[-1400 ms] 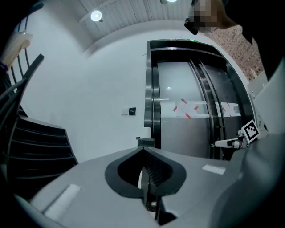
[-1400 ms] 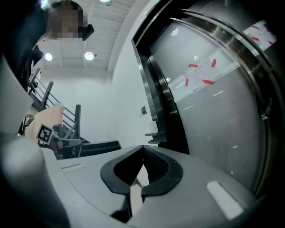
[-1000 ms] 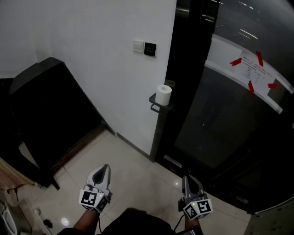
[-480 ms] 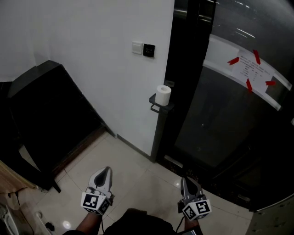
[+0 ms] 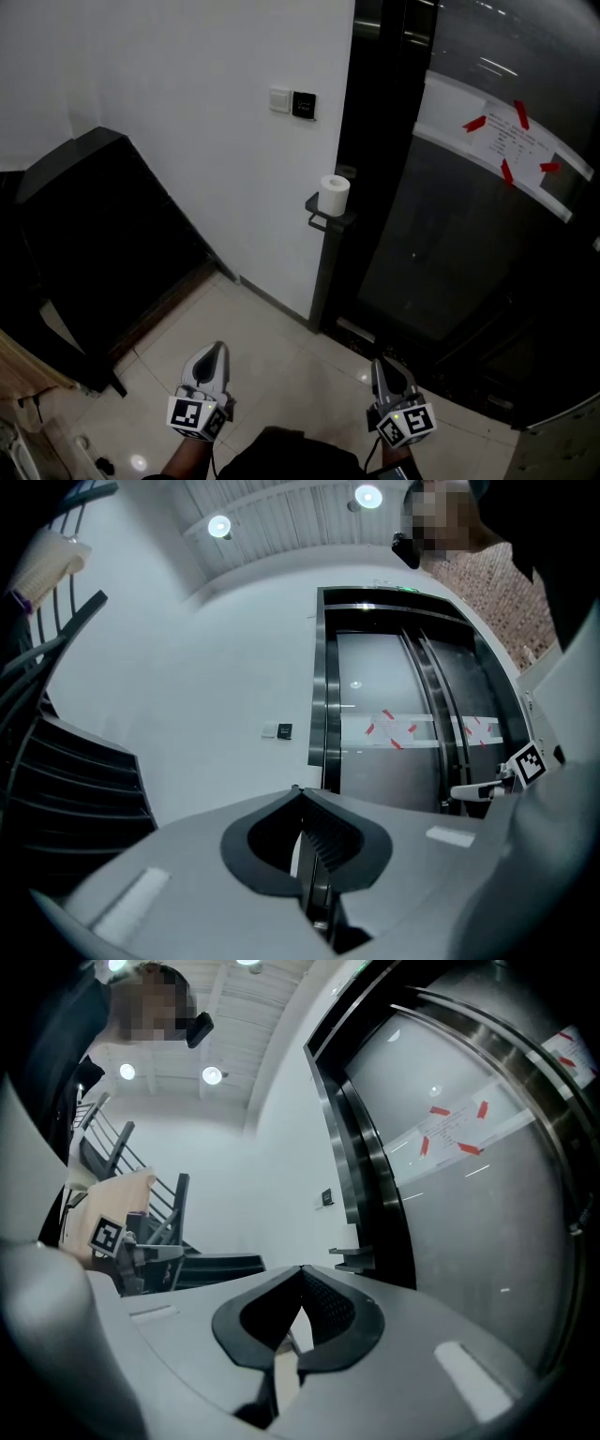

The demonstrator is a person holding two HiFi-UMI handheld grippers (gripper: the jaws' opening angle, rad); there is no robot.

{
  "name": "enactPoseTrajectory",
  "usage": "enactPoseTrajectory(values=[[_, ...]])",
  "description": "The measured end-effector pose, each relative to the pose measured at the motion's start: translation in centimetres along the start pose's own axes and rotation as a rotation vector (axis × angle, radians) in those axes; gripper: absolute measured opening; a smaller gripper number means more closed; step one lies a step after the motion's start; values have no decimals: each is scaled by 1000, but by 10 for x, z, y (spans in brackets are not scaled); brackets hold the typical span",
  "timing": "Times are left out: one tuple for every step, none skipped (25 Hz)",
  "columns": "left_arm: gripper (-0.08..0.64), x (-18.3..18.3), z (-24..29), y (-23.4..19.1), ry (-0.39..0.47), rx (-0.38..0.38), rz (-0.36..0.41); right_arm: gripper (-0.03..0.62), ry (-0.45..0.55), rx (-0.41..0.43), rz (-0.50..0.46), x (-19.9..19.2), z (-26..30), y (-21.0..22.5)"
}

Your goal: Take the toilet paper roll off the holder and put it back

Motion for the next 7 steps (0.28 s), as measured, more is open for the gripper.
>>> enactPoseTrajectory(values=[[2, -1, -1, 1, -3, -2, 0, 12, 2, -4, 1, -1, -1, 1], [2, 0, -1, 2, -7, -5, -3, 12, 4, -7, 3, -2, -2, 1], [2, 1, -2, 4, -13, -8, -10, 12, 3, -8, 5, -2, -2, 0], [2, 2, -2, 5, -20, -11, -17, 12, -1, -8, 6, -2, -2, -2], [2, 3, -2, 5, -25, -12, -20, 12, -3, -9, 9, -2, -2, -4], [2, 4, -2, 5, -28, -13, -21, 12, -6, -9, 11, -3, -2, -5], [2, 5, -2, 4, -31, -14, -21, 12, -8, -9, 14, -4, -2, -7]])
Point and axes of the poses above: the fingertips, and each gripper's own axes: z forward along the fingers, y to its right, x out of its top, the point moved 3 cm from there along -z, backward along the fingers
